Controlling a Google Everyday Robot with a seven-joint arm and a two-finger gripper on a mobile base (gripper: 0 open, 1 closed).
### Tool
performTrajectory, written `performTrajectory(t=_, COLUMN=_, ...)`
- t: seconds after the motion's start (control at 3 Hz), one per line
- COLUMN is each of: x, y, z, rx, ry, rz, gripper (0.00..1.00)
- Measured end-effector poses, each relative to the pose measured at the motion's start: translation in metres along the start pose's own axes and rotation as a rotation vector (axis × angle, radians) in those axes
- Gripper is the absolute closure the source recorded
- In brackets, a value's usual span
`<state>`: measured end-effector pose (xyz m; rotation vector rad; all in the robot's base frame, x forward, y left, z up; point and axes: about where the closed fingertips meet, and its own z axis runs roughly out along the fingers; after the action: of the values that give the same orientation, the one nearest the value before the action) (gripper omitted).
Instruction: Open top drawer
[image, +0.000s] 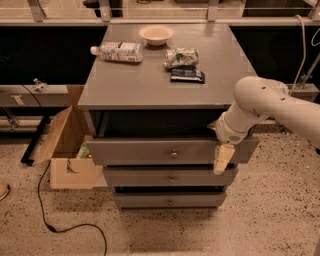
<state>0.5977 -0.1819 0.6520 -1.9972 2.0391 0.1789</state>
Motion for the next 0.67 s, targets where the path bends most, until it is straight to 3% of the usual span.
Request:
performTrajectory(t=0.33, x=0.012, y=0.008, z=0.003, rx=-0.038, ry=0.034, rz=0.016, gripper=0.01)
performTrajectory(t=0.67, x=0.022, y=0.017, z=0.011, rx=-0.075, ry=0.061, rz=0.032, gripper=0.25)
